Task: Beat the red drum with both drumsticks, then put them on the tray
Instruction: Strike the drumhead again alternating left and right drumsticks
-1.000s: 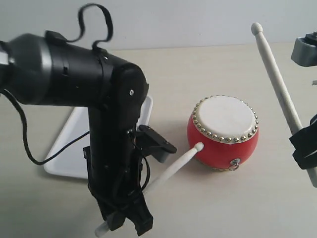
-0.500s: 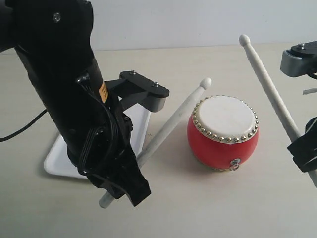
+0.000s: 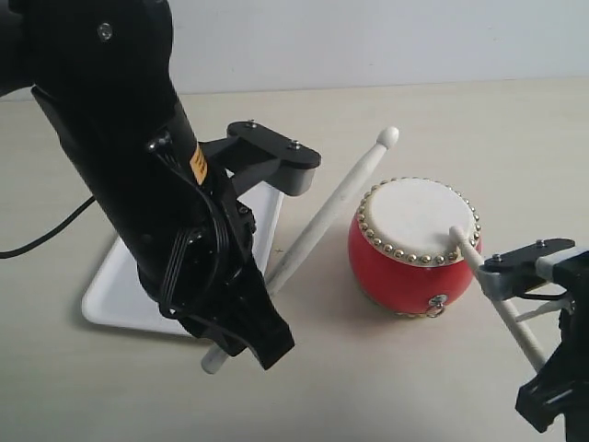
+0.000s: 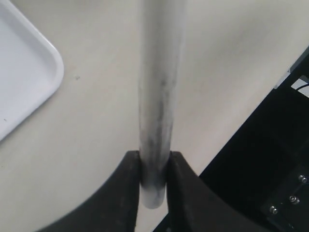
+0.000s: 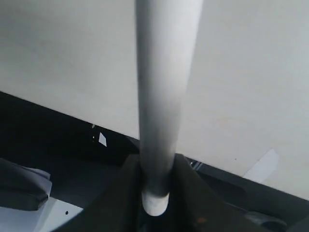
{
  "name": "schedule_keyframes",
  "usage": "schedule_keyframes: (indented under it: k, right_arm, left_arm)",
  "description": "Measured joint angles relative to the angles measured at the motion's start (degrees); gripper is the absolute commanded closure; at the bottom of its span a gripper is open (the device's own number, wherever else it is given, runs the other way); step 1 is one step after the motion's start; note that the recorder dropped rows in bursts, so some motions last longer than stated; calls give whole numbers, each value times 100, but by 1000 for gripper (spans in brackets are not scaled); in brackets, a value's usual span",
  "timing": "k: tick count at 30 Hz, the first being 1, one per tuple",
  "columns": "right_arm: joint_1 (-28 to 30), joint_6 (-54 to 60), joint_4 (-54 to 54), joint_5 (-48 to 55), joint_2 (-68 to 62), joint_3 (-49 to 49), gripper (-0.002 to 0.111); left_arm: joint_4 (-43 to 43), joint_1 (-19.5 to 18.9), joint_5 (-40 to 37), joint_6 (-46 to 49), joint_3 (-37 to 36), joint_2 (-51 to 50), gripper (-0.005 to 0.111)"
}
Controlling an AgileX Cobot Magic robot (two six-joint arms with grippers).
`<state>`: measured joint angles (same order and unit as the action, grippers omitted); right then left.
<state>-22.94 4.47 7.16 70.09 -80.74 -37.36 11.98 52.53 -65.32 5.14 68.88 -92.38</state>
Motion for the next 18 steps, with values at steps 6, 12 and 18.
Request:
schedule_keyframes:
  k: [6,12,18]
  right_arm:
    - [0,0,0,-39,911,-401,108]
    - [0,-124,0,-14,2071,-556,108]
    - [0,-203,36,11,2057,-556,108]
  left_arm:
    - [0,0,72,41,13,-12,107]
    - [-35,0,-361,327,676,-1437,107]
    - [-204,0,-412,397,1045,-1796,107]
